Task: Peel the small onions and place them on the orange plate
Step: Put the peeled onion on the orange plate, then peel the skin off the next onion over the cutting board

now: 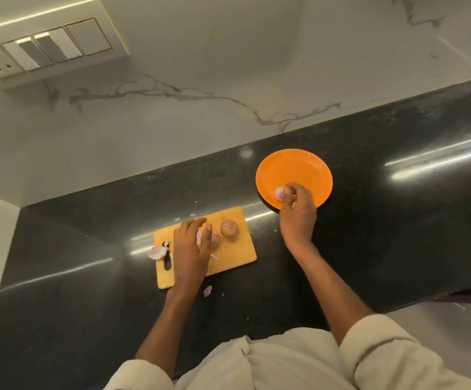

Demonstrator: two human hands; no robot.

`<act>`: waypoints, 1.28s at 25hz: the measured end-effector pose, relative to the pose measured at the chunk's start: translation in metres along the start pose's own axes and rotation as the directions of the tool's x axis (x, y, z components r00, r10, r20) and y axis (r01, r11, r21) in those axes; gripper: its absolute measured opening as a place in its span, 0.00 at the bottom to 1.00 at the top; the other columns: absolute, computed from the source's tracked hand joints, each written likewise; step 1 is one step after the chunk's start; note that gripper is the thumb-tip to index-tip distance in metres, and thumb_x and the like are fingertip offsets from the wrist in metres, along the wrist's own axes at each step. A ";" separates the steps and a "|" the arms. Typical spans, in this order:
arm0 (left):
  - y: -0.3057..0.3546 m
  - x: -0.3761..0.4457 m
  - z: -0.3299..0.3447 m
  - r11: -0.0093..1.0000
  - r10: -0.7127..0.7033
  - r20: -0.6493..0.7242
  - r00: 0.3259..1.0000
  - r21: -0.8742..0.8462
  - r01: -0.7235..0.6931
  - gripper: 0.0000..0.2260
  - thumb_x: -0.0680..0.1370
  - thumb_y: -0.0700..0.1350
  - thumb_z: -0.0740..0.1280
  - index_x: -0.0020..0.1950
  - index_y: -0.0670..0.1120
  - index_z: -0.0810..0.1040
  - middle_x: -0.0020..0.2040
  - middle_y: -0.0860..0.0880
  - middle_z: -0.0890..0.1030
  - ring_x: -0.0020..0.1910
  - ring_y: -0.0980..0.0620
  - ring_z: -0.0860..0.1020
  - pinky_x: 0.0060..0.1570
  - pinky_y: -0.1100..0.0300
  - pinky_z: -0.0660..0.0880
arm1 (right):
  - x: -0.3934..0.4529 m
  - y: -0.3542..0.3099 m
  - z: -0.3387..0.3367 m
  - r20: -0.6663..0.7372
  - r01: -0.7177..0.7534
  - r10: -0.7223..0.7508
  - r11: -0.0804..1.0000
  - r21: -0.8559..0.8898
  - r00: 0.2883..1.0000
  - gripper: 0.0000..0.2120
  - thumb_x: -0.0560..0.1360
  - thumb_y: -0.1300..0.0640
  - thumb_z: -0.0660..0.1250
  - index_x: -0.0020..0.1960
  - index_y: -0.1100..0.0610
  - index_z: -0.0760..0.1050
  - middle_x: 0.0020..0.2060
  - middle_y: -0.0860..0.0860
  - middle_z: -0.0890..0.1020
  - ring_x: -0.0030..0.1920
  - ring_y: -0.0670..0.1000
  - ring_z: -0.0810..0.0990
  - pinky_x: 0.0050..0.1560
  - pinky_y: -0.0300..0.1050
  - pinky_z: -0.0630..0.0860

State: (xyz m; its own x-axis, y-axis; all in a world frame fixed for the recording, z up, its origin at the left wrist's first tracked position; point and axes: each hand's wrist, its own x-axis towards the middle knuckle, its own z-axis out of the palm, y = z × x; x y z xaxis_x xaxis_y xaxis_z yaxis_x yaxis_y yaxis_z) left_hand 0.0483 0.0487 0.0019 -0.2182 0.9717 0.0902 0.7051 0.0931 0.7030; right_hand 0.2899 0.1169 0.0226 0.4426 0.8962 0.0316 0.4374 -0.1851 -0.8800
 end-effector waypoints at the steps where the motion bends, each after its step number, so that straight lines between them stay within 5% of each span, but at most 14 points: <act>1: -0.008 -0.001 -0.005 0.999 -0.016 0.013 1.000 0.035 0.015 0.19 0.86 0.58 0.63 0.72 0.49 0.79 0.67 0.50 0.78 0.67 0.49 0.74 0.64 0.52 0.72 | -0.016 -0.005 0.009 0.030 0.073 -0.074 0.997 0.009 0.997 0.11 0.87 0.55 0.62 0.65 0.57 0.79 0.59 0.51 0.80 0.56 0.48 0.77 0.54 0.44 0.73; 6: -0.018 0.003 -0.009 0.950 -0.003 0.274 0.962 0.302 -0.083 0.25 0.81 0.55 0.73 0.77 0.51 0.75 0.70 0.50 0.76 0.67 0.49 0.72 0.62 0.53 0.73 | -0.064 -0.020 0.050 0.305 0.310 -0.295 0.951 0.000 0.905 0.10 0.83 0.62 0.65 0.61 0.54 0.81 0.55 0.48 0.82 0.55 0.44 0.79 0.55 0.40 0.76; 10: -0.022 0.009 -0.018 0.990 0.057 0.195 0.979 0.118 -0.081 0.18 0.78 0.48 0.77 0.66 0.50 0.81 0.62 0.53 0.79 0.61 0.51 0.73 0.58 0.56 0.72 | -0.078 -0.037 0.064 0.419 0.292 -0.247 0.955 -0.045 0.874 0.12 0.83 0.63 0.65 0.62 0.53 0.83 0.57 0.46 0.84 0.56 0.42 0.80 0.56 0.36 0.76; 12: -0.024 0.007 -0.030 0.986 -0.030 0.146 0.989 -0.157 0.053 0.18 0.75 0.40 0.79 0.63 0.51 0.80 0.59 0.54 0.81 0.59 0.50 0.78 0.56 0.60 0.76 | -0.082 -0.046 0.069 0.474 0.217 -0.179 0.976 -0.026 0.862 0.12 0.84 0.60 0.65 0.64 0.52 0.83 0.57 0.45 0.84 0.56 0.43 0.80 0.55 0.36 0.75; 15: -0.021 0.007 -0.047 0.831 -0.130 0.216 0.968 -0.509 0.225 0.21 0.73 0.34 0.80 0.61 0.46 0.77 0.57 0.48 0.83 0.54 0.47 0.84 0.51 0.55 0.84 | -0.087 -0.062 0.078 0.644 -0.014 -0.023 0.999 0.052 0.765 0.13 0.86 0.54 0.64 0.67 0.51 0.81 0.57 0.48 0.85 0.51 0.47 0.85 0.44 0.36 0.77; 19: -0.017 0.007 -0.066 0.816 -0.048 0.251 0.967 -0.549 0.183 0.19 0.76 0.34 0.78 0.62 0.46 0.77 0.58 0.46 0.83 0.54 0.48 0.85 0.52 0.55 0.85 | -0.098 -0.074 0.071 0.746 -0.350 0.056 0.905 0.243 0.663 0.11 0.84 0.55 0.67 0.65 0.54 0.82 0.55 0.52 0.87 0.50 0.51 0.89 0.39 0.41 0.82; 21: -0.017 0.009 -0.072 0.778 -0.013 0.298 0.955 -0.597 0.197 0.18 0.78 0.37 0.77 0.65 0.47 0.79 0.61 0.48 0.84 0.59 0.48 0.84 0.57 0.54 0.84 | -0.097 -0.076 0.066 0.734 -0.377 0.043 0.877 0.297 0.678 0.12 0.81 0.58 0.72 0.64 0.52 0.83 0.55 0.48 0.88 0.54 0.51 0.88 0.46 0.44 0.84; 25: -0.015 0.012 -0.075 0.604 -0.081 0.309 0.947 -0.741 0.294 0.16 0.81 0.48 0.75 0.67 0.48 0.82 0.63 0.47 0.85 0.65 0.44 0.84 0.65 0.44 0.81 | -0.093 -0.082 0.067 0.661 -0.177 -0.072 0.937 0.302 0.747 0.18 0.75 0.62 0.77 0.63 0.50 0.84 0.55 0.45 0.87 0.56 0.46 0.86 0.50 0.42 0.83; 32: -0.005 0.008 -0.074 0.413 -0.231 0.319 0.919 -0.824 0.389 0.09 0.84 0.39 0.69 0.63 0.40 0.83 0.57 0.37 0.87 0.57 0.36 0.86 0.58 0.45 0.85 | -0.100 -0.088 0.070 0.618 -0.003 -0.148 0.972 0.235 0.772 0.15 0.76 0.54 0.78 0.62 0.47 0.84 0.55 0.41 0.86 0.56 0.41 0.83 0.49 0.31 0.79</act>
State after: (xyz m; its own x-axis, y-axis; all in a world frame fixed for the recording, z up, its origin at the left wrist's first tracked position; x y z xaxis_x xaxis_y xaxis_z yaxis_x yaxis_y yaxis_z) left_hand -0.0065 0.0400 0.0513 -0.1483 0.9411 -0.3039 -0.3494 0.2377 0.9063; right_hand 0.1527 0.0719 0.0637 -0.2066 0.9685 -0.1387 0.2397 -0.0874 -0.9669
